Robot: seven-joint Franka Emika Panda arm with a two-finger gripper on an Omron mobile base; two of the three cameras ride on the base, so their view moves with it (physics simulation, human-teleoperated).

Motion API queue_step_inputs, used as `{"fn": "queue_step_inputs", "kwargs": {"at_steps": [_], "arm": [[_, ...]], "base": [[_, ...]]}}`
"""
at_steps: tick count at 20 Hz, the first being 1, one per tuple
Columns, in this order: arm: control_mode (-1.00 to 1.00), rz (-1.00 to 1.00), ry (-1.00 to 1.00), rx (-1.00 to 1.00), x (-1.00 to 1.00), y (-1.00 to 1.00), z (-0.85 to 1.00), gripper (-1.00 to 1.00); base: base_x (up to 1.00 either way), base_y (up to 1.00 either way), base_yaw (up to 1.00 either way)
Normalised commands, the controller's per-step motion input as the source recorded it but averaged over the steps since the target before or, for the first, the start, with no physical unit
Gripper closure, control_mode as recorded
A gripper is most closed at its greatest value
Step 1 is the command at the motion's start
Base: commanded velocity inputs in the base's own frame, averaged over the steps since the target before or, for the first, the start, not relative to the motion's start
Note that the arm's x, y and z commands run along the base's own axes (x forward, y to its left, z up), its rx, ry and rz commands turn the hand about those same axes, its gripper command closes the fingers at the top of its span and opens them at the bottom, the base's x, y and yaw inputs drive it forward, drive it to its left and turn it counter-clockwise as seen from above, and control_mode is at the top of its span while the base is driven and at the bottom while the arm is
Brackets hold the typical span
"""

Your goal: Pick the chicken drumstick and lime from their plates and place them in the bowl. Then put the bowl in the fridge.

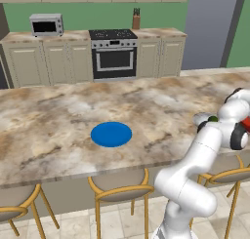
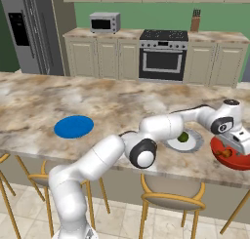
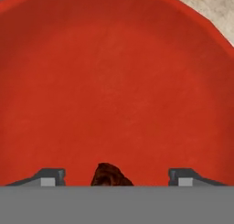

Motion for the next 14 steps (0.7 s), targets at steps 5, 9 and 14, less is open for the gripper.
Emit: {"fn": "queue_step_inputs", "kwargs": {"at_steps": [5, 9, 14], "arm": [[-1.00, 0.00, 0.01, 0.09, 0.09, -0.20, 0.26, -1.00], [-1.00, 0.00, 0.00, 0.09, 0.01, -0.07, 0.49, -1.00], [-1.00, 0.00, 0.03, 0.09, -0.15, 0.02, 0.53, -1.00]], "base": [[0.00, 0.00, 0.00], [0.00, 0.00, 0.00], [0.00, 0.00, 0.00]]}}
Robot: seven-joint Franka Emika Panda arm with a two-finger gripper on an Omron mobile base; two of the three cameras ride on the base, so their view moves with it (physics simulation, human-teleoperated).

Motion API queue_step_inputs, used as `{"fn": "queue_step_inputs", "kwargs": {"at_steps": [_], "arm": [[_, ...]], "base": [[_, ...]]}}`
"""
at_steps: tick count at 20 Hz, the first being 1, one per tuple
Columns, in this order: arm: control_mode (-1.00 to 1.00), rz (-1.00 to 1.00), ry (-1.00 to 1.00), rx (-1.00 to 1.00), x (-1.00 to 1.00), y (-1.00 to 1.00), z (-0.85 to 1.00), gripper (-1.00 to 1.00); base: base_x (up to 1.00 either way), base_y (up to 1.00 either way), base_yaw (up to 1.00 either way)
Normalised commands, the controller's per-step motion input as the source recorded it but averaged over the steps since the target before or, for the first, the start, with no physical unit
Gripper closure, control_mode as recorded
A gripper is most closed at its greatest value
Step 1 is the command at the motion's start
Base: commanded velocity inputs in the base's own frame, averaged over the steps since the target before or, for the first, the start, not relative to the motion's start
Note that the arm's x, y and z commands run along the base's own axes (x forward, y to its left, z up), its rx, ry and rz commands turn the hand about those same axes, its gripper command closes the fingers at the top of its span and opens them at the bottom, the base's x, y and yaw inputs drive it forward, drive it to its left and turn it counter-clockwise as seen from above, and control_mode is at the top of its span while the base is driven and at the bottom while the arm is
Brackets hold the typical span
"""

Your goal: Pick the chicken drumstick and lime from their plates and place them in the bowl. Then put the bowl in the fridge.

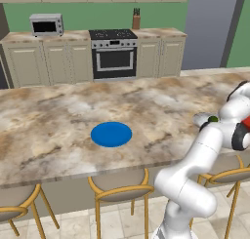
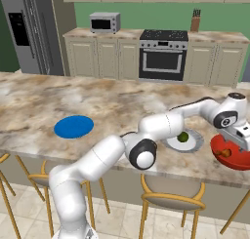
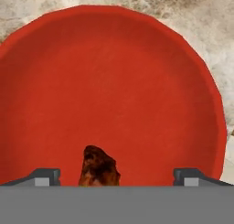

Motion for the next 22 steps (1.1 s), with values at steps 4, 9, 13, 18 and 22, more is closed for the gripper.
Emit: {"fn": "queue_step_inputs", "kwargs": {"at_steps": [4, 9, 13, 18, 22], "arm": [[-1.00, 0.00, 0.00, 0.12, -0.45, 0.33, 0.10, -1.00], [-1.00, 0.00, 0.00, 0.04, -0.40, 0.52, 0.02, -1.00], [-1.00, 0.00, -0.03, 0.00, -0.23, 0.58, 0.13, -1.00], [-1.00, 0.00, 0.00, 0.00, -0.24, 0.55, 0.08, -1.00], [-1.00, 0.00, 0.00, 0.00, -0.29, 0.61, -0.01, -1.00]], "base": [[0.00, 0.00, 0.00], [0.00, 0.00, 0.00], [0.00, 0.00, 0.00], [0.00, 0.00, 0.00], [0.00, 0.00, 0.00]]}}
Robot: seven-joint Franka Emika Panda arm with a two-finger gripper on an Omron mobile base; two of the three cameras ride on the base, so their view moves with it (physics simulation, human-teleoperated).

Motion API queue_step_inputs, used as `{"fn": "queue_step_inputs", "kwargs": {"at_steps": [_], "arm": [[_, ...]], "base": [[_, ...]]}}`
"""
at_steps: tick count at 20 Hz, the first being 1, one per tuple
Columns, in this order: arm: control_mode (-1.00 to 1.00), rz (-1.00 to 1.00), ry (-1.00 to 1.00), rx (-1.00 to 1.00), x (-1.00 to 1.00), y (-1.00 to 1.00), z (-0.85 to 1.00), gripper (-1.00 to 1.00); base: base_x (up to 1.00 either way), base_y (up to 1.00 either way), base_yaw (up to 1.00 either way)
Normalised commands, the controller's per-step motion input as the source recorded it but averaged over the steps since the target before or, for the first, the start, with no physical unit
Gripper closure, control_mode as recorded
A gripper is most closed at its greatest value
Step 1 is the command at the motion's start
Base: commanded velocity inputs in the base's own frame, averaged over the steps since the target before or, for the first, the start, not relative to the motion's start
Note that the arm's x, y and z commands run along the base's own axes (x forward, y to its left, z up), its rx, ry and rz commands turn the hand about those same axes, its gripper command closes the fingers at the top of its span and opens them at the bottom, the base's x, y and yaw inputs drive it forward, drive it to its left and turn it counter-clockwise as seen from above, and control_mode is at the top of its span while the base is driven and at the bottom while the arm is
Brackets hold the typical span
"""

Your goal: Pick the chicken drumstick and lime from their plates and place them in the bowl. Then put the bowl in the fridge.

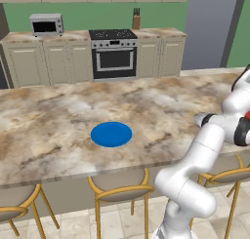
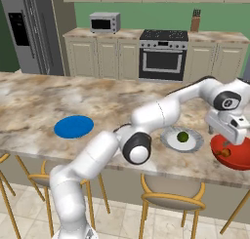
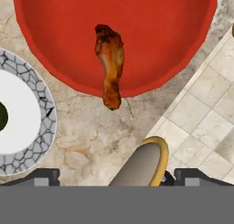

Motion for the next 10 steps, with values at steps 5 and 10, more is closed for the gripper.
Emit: {"fn": "queue_step_inputs", "kwargs": {"at_steps": [5, 10], "arm": [[-1.00, -0.01, -0.03, 0.00, -0.34, 0.63, -0.18, -1.00], [-1.00, -0.03, -0.15, -0.11, -0.18, 0.74, -0.26, -1.00]], "base": [[0.00, 0.00, 0.00], [0.00, 0.00, 0.00]]}}
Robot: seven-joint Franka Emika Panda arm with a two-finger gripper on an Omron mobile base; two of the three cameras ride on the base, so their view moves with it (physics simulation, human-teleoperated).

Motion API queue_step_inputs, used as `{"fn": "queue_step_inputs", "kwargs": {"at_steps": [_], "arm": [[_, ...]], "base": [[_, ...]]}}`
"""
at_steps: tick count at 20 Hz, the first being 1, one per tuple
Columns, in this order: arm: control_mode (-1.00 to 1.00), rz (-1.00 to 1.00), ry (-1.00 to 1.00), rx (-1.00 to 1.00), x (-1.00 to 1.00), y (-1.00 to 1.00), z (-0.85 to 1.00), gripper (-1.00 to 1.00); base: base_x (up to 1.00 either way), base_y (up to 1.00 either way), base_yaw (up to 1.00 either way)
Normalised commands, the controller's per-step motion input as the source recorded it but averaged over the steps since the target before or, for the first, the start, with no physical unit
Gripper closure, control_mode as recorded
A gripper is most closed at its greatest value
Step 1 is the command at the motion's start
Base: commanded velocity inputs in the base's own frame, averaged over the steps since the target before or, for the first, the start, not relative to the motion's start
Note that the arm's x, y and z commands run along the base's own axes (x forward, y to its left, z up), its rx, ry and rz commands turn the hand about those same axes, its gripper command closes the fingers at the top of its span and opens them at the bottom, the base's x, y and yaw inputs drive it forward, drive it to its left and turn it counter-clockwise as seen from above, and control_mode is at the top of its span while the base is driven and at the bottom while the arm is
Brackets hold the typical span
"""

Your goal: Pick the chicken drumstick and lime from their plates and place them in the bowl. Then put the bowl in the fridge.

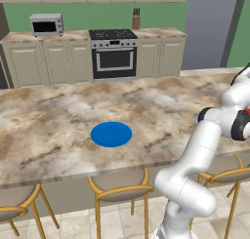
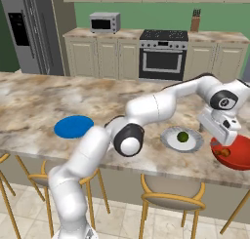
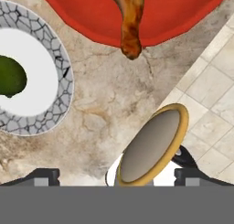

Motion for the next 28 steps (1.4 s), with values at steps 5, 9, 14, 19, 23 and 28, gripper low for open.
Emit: {"fn": "queue_step_inputs", "kwargs": {"at_steps": [5, 9, 14, 19, 23, 28], "arm": [[-1.00, -0.01, -0.15, -0.31, -0.04, 0.76, -0.21, -1.00], [-1.00, -0.05, 0.00, -0.51, 0.06, 0.67, -0.15, -1.00], [-1.00, -0.02, 0.17, -0.30, 0.22, 0.39, -0.05, -1.00], [-1.00, 0.00, 0.27, 0.00, 0.27, 0.22, 0.01, -1.00], [-1.00, 0.02, 0.24, 0.09, 0.32, 0.06, 0.16, -1.00], [-1.00, 0.14, 0.28, 0.11, 0.33, -0.02, 0.28, -1.00]], "base": [[0.00, 0.00, 0.00], [0.00, 0.00, 0.00], [0.00, 0.00, 0.00], [0.00, 0.00, 0.00], [0.00, 0.00, 0.00], [0.00, 0.00, 0.00]]}}
